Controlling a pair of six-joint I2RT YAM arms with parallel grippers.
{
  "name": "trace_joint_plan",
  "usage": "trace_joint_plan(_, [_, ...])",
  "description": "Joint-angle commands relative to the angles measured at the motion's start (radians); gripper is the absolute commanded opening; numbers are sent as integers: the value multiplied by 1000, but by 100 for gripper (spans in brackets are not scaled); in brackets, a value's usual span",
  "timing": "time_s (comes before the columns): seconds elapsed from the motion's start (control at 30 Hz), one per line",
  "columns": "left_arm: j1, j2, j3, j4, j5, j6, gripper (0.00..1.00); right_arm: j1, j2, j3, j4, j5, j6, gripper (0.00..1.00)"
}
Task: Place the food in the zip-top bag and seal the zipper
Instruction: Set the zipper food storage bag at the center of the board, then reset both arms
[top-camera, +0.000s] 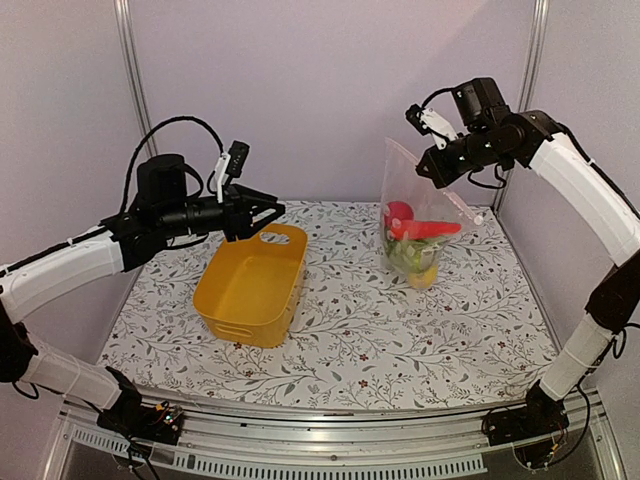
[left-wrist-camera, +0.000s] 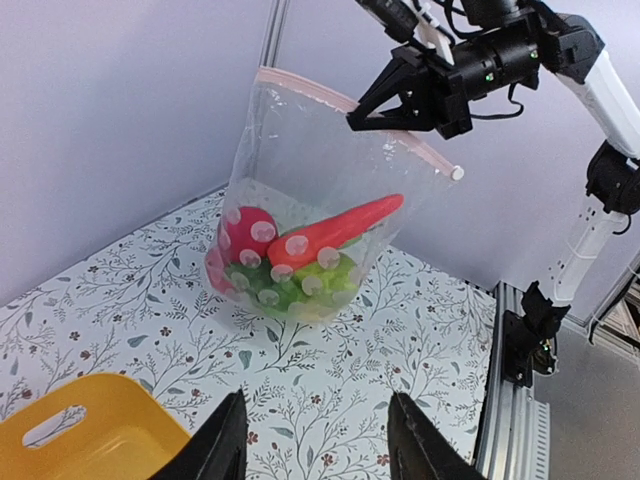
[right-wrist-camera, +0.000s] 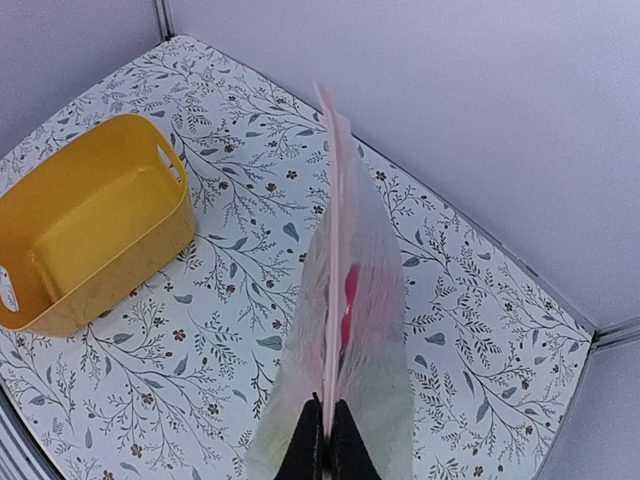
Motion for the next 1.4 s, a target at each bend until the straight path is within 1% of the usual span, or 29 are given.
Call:
trace_joint_plan(0.0, [2, -16, 19, -40, -12, 0, 47, 18, -42, 13, 54, -112, -25, 0])
trace_joint_plan(0.1, [1, -24, 12, -46, -17, 3, 47, 65, -32, -84, 78, -176, -15, 0])
trace_joint_plan(0.23, [3, -44, 3, -72, -33, 19, 47, 180, -3, -273, 100, -216, -6, 0])
trace_joint_plan(0.3, [7, -56, -4, -80, -46, 28, 48, 246, 28, -343, 109, -255, 28, 0])
trace_joint_plan(0.37, [13, -69, -6, -130, -70, 36, 47, 300, 56, -385, 111, -297, 62, 1])
trace_joint_plan(0.4, [17, -76, -6, -144, -80, 39, 48, 326, 65, -393, 107, -308, 75, 5])
trace_joint_plan(0.43, [20, -83, -6, -157, -92, 42, 48, 344, 75, -390, 99, -314, 91, 12])
trace_joint_plan(0.5, [29, -101, -12, -180, -127, 42, 50, 357, 88, -360, 79, -323, 110, 34])
trace_joint_plan(0.6, [41, -111, -4, -233, -238, 22, 58, 354, 72, -269, 56, -262, 128, 49])
trace_joint_plan(0.67, [51, -108, 31, -285, -312, 13, 63, 332, 46, -213, 63, -220, 128, 61])
trace_joint_plan(0.7, [59, -106, 50, -310, -338, 13, 66, 314, 22, -192, 74, -204, 135, 65])
trace_joint_plan(0.73, [63, -102, 76, -334, -361, 16, 69, 287, 7, -176, 91, -194, 146, 68])
trace_joint_plan(0.8, [69, -96, 129, -387, -424, 23, 75, 218, -37, -185, 161, -190, 191, 79])
trace_joint_plan(0.83, [71, -93, 157, -411, -461, 25, 80, 177, -76, -203, 202, -183, 220, 91])
trace_joint_plan(0.87, [73, -91, 181, -432, -502, 27, 95, 139, -112, -223, 247, -178, 276, 98])
trace_joint_plan(0.9, [76, -89, 208, -450, -534, 30, 99, 86, -141, -249, 292, -168, 303, 99])
trace_joint_plan(0.93, [78, -86, 234, -472, -588, 30, 100, 53, -192, -275, 349, -152, 337, 99])
trace_joint_plan(0.97, [83, -82, 261, -495, -630, 30, 100, 38, -223, -301, 398, -101, 355, 99])
trace_joint_plan(1.03, [97, -65, 324, -550, -743, 8, 100, 33, -287, -330, 460, 93, 410, 99])
trace_joint_plan(1.07, [107, -54, 362, -589, -778, -4, 100, 33, -322, -336, 479, 201, 428, 99])
trace_joint_plan(1.1, [118, -43, 397, -609, -797, -8, 100, 33, -342, -335, 489, 266, 437, 99])
trace_joint_plan(1.17, [132, -27, 450, -635, -821, -15, 100, 33, -366, -323, 492, 362, 438, 99])
trace_joint_plan(1.23, [143, -20, 489, -642, -821, -34, 100, 33, -384, -328, 490, 417, 440, 99])
trace_joint_plan(1.37, [150, -6, 483, -619, -776, -65, 100, 33, -393, -358, 451, 443, 447, 99])
